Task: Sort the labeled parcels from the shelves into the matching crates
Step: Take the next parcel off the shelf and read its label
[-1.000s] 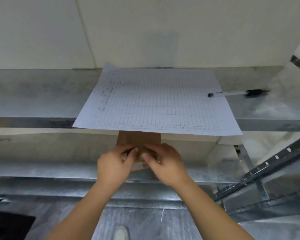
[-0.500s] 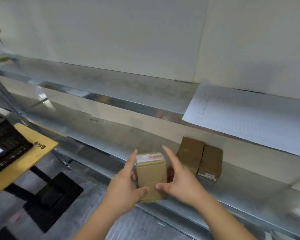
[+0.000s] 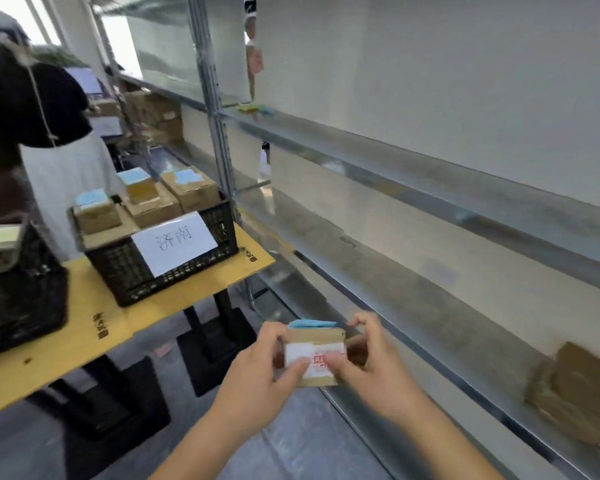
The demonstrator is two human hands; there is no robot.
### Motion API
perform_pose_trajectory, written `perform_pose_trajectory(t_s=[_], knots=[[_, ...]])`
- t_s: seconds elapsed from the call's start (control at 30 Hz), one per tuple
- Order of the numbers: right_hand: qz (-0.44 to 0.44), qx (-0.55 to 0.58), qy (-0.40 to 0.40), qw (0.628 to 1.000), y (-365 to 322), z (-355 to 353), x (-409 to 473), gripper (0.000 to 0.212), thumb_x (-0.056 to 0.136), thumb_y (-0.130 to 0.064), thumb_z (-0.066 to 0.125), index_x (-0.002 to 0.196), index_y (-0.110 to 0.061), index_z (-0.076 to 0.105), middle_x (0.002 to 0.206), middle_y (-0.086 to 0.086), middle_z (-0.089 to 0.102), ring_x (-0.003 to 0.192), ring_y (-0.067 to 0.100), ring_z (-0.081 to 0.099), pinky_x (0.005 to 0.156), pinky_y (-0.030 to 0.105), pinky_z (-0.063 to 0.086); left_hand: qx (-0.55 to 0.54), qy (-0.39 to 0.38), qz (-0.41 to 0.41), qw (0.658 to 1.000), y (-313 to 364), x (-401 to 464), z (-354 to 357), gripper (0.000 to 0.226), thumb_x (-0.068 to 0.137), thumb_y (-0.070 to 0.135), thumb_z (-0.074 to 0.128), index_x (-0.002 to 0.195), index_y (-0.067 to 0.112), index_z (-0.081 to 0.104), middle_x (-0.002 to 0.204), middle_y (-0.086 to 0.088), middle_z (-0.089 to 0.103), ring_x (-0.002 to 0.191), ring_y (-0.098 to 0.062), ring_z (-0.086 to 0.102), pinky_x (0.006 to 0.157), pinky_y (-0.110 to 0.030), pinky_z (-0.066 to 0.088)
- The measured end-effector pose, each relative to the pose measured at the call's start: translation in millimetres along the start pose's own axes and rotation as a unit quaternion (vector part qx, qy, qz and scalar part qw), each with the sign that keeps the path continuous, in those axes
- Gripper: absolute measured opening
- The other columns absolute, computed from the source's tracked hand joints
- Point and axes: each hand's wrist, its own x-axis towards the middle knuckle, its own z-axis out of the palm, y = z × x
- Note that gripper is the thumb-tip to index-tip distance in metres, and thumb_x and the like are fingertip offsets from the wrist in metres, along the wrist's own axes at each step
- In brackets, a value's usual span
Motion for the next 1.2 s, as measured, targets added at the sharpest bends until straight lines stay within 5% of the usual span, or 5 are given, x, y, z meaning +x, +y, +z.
perform_pose_trajectory(t_s=[0.1,0.23,0.53,1.03,1.2], knots=[[-0.017,0.022,-0.038,0.999,-20,42,19,0.092,0.077,-0.011,0.086,0.130,-0.065,0.034,0.104,-0.001,0.069,0.099,0.013,0.072,0.089,0.039,0.060,-0.020,0.008,-0.044,0.999,-34,-12,-39,0.072,0.080,0.038,0.081,0.128,0.053,0.029,0.097,0.015,0.073,0.092,-0.003,0.071,0.081,-0.036,0.060],[-0.062,-0.019,-0.103,0.993,-47,93,36,0.102,0.078,-0.009,0.087,0.135,-0.073,0.031,0.120,-0.013,0.060,0.114,0.004,0.064,0.095,0.029,0.057,0.007,0.039,-0.046,0.998,-68,-27,-74,0.097,0.075,0.030,0.084,0.138,0.064,0.019,0.104,0.018,0.071,0.103,0.001,0.067,0.091,-0.034,0.057],[-0.145,-0.035,-0.116,0.982,-38,167,83,0.057,0.079,-0.002,0.085,0.123,-0.036,0.071,0.107,-0.021,0.048,0.112,0.013,0.062,0.095,0.019,0.053,0.072,0.087,-0.046,0.993,-135,-29,-109,0.064,0.088,0.037,0.073,0.126,0.070,0.033,0.122,0.028,0.049,0.116,0.011,0.044,0.090,-0.009,0.042],[-0.149,0.024,-0.226,0.962,-45,244,291,0.059,0.076,-0.007,0.087,0.111,-0.053,0.071,0.108,-0.018,0.050,0.115,0.012,0.064,0.100,0.028,0.054,0.088,0.176,-0.155,0.968,-196,114,-185,0.065,0.074,0.068,0.064,0.119,0.081,0.018,0.141,0.032,0.032,0.123,0.007,0.044,0.102,-0.011,0.038],[-0.147,0.063,-0.281,0.946,-70,273,349,0.051,0.081,-0.014,0.086,0.111,-0.052,0.070,0.109,-0.021,0.051,0.122,0.001,0.058,0.104,0.021,0.050,0.121,0.208,-0.172,0.955,-218,150,-221,0.069,0.070,0.074,0.062,0.119,0.087,0.016,0.131,0.044,0.033,0.116,0.015,0.044,0.087,0.000,0.037]])
